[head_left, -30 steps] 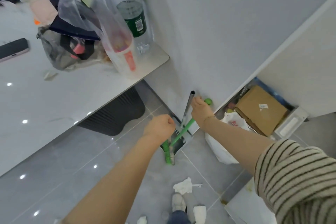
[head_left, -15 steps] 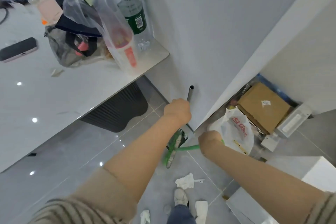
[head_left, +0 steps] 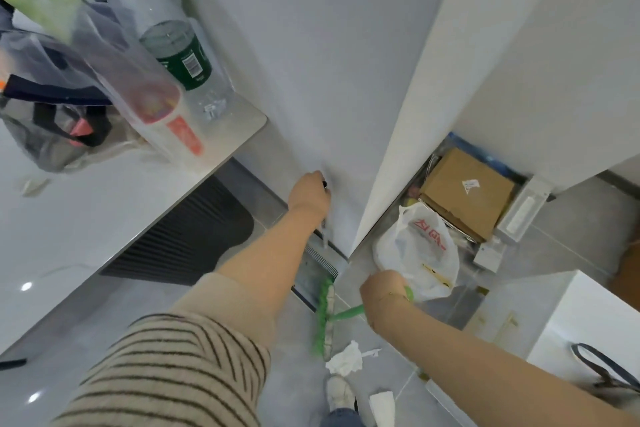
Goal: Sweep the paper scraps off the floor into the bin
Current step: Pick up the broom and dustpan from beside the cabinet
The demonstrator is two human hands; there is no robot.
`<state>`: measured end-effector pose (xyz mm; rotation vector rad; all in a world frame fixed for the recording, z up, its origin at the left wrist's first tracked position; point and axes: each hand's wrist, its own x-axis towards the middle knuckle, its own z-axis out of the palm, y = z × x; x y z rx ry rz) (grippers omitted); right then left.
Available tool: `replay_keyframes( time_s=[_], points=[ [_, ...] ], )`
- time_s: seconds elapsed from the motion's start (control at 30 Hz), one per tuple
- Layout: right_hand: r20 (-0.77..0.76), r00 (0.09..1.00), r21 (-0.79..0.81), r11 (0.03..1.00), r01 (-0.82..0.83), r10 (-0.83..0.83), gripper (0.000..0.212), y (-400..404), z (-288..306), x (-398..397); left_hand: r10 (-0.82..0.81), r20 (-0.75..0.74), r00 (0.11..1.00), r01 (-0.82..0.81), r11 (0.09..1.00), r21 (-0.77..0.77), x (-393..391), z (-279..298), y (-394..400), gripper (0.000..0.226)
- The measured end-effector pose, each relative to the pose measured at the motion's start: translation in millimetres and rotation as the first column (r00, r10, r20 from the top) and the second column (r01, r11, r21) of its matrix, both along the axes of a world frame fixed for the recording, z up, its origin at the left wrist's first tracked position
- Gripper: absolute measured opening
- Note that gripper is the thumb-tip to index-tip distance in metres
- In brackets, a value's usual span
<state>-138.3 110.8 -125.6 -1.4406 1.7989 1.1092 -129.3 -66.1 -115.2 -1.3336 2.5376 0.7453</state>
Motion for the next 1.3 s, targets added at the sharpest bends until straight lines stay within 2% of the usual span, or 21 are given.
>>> replay_keyframes(
  time_s=[0.1,0.27,0.33,0.4,0.47,0.53,0.67,0.77,0.83,0.97,1.07,1.13,1.2,1.23,1.3],
  points=[
    [-0.016,1.000,0.003,1.000,-0.026,0.026,0.030,2.3,-1.8,5.9,-0.204,0.151,0.967,0.213,0.976,-0.046,2.8,-0.3,-4.1,0.026],
    [-0.028,0.999,-0.010,0.999,-0.043,0.043,0.032,-0.7,-0.1,9.1,-0.257,0.422,0.870,0.336,0.933,-0.125,26.3,10.4,1.9,0.033],
    [-0.030,0.997,-0.028,0.997,-0.074,0.073,0.032,-3.7,9.3,9.8,-0.236,0.592,0.770,0.357,0.930,-0.093,47.8,18.8,4.5,0.030],
    [-0.028,0.996,-0.058,0.994,-0.091,0.090,0.030,-5.4,19.8,11.7,-0.206,0.769,0.605,0.341,0.940,-0.017,76.0,26.0,9.4,0.024],
    [-0.041,0.994,-0.073,0.992,-0.106,0.103,0.023,-7.2,31.3,16.5,-0.213,0.856,0.472,0.276,0.957,0.086,108.1,24.2,16.4,0.022],
    [-0.058,0.993,-0.076,0.991,-0.110,0.105,0.028,-9.3,40.4,20.8,-0.256,0.877,0.407,0.192,0.963,0.191,138.2,13.2,24.7,0.028],
    [-0.052,0.995,-0.083,0.993,-0.084,0.080,0.030,-13.8,47.7,32.9,-0.267,0.801,0.536,0.051,0.957,0.285,185.7,-9.3,45.8,0.042],
    [-0.056,0.985,-0.093,0.982,-0.166,0.161,0.031,-13.4,45.1,54.6,-0.201,0.767,0.609,0.078,0.978,0.195,213.6,-18.8,63.7,0.046],
    [-0.053,0.972,-0.079,0.970,-0.232,0.228,0.032,-9.4,41.4,70.7,-0.188,0.756,0.628,0.058,0.979,0.196,224.1,-20.0,74.2,0.049],
    [-0.058,0.957,-0.059,0.956,-0.289,0.285,0.033,5.3,39.7,92.5,-0.111,0.686,0.719,-0.121,0.952,0.282,241.1,-8.3,96.6,0.045],
    [-0.089,0.934,-0.048,0.935,-0.351,0.346,0.031,22.1,52.6,110.6,-0.013,0.642,0.766,-0.291,0.885,0.365,259.2,10.3,111.2,0.040],
    [-0.104,0.922,-0.061,0.922,-0.381,0.374,0.030,35.8,64.4,125.9,-0.068,0.635,0.770,-0.308,0.831,0.462,275.6,30.4,125.7,0.031],
    [-0.119,0.929,-0.074,0.930,-0.361,0.351,0.030,48.5,72.1,141.0,-0.056,0.660,0.749,-0.356,0.806,0.473,290.7,37.5,141.5,0.053],
    [-0.127,0.933,-0.082,0.934,-0.348,0.336,0.031,55.5,74.4,149.4,-0.024,0.661,0.750,-0.396,0.784,0.478,300.5,38.7,149.2,0.058],
    [-0.149,0.940,-0.094,0.942,-0.322,0.306,0.032,75.3,80.6,168.6,0.139,0.608,0.782,-0.515,0.693,0.505,326.2,40.8,170.7,0.046]
  ],
)
